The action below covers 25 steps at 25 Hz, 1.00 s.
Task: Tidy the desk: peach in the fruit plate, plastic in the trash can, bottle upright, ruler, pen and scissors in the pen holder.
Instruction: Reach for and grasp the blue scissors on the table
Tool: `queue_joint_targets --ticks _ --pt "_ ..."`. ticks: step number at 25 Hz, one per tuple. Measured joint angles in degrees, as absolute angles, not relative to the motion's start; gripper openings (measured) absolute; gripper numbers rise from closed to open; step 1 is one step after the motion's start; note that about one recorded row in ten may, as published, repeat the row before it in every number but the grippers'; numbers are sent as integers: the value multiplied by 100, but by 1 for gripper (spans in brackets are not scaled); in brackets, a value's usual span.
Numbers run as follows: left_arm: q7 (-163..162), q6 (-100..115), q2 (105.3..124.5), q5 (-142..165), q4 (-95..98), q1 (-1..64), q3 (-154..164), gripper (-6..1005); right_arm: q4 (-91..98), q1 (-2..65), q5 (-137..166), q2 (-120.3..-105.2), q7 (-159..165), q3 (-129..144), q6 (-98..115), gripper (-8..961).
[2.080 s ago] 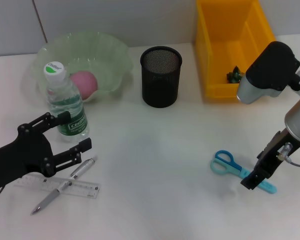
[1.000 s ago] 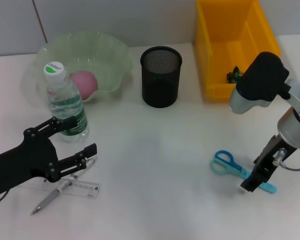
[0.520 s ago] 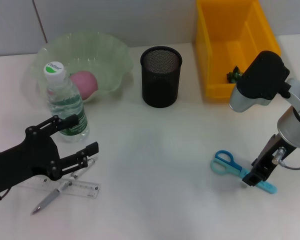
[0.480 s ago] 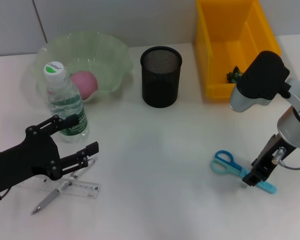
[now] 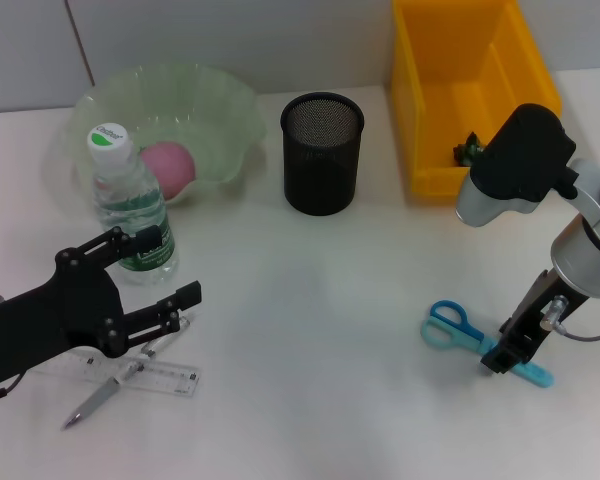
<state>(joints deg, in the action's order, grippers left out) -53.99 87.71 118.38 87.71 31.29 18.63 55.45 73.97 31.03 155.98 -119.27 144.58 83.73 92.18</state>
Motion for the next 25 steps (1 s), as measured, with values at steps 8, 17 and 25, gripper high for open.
queue_joint_targets --ticks 8,17,25 --pt "-5404 8773 11838 8771 3129 1886 5579 804 7356 3117 15592 -11926 14459 8375 9210 453" --pt "-5405 8780 11838 8771 3129 1898 5584 803 7253 3178 15591 -11919 14466 8347 9207 400" --pt "-5405 8781 11839 8771 3129 1899 5589 803 7055 3308 15589 -11915 14461 8325 9185 275"
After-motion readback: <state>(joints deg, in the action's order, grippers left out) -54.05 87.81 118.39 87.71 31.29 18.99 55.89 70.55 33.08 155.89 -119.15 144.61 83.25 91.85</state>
